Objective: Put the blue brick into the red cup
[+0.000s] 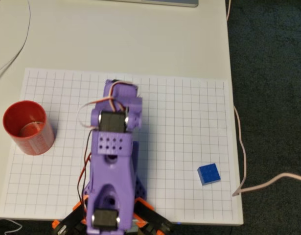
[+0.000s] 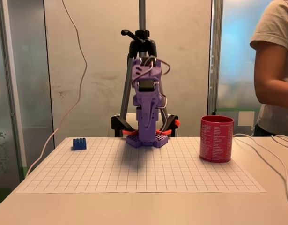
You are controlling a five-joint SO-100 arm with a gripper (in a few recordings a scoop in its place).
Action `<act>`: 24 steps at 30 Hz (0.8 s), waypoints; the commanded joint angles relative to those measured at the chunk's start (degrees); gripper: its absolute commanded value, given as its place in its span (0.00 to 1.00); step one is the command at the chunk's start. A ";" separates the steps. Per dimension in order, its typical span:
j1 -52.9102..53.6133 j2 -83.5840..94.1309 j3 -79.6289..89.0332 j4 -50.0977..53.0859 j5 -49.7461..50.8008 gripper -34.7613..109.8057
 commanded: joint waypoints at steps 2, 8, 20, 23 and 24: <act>10.81 -14.06 -23.82 4.92 -2.37 0.24; 19.69 -26.63 -37.71 7.12 -0.53 0.24; 49.39 -50.10 -51.24 4.92 4.39 0.24; 57.57 -52.47 -46.58 3.52 6.77 0.24; 59.68 -53.17 -44.47 2.55 7.91 0.24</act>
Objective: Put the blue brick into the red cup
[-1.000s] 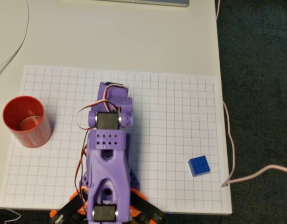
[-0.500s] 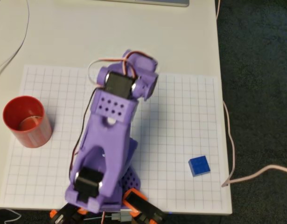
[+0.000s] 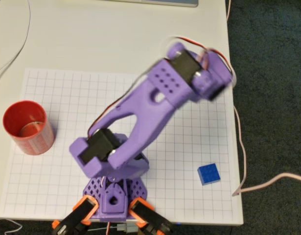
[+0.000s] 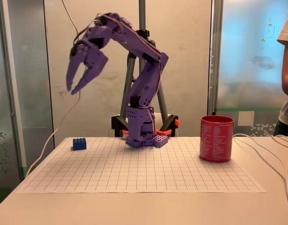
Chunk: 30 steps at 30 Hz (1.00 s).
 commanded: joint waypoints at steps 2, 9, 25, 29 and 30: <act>11.95 -1.32 6.94 -4.04 4.57 0.24; 17.49 -2.29 20.48 -8.88 6.06 0.24; 27.69 6.59 37.79 -14.06 13.54 0.24; 26.46 4.57 38.14 -13.89 12.22 0.24; 26.19 3.78 37.79 -13.45 11.51 0.24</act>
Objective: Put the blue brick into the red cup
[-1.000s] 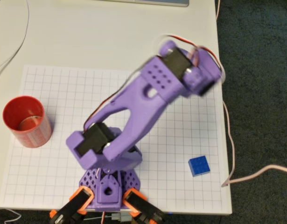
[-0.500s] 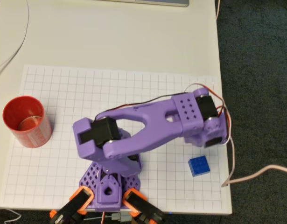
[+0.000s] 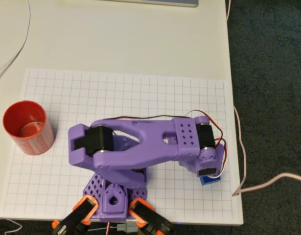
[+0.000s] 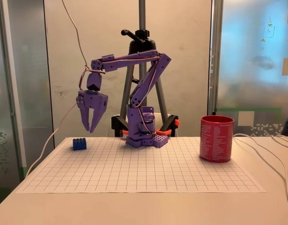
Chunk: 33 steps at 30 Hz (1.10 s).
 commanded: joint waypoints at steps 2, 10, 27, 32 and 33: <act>-1.05 -1.67 -1.67 0.53 -2.72 0.24; -2.11 -8.35 -3.69 -0.53 -14.59 0.41; -4.22 -25.75 -15.56 -0.79 -17.05 0.47; -2.81 -29.18 -17.40 -1.49 -15.82 0.47; -1.93 -29.79 -18.02 -1.93 -15.82 0.47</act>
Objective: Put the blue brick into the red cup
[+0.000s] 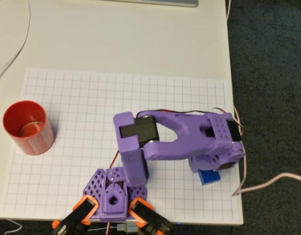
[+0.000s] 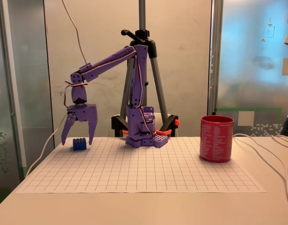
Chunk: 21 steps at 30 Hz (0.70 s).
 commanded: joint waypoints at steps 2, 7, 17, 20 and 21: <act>2.81 -0.44 -4.22 -0.18 -0.35 0.47; 2.99 -1.41 -3.60 -2.11 -0.97 0.33; 3.96 0.35 -3.96 -4.22 0.97 0.24; 4.31 1.32 -9.32 -4.31 2.55 0.24; 3.43 1.58 -12.04 -4.13 2.64 0.24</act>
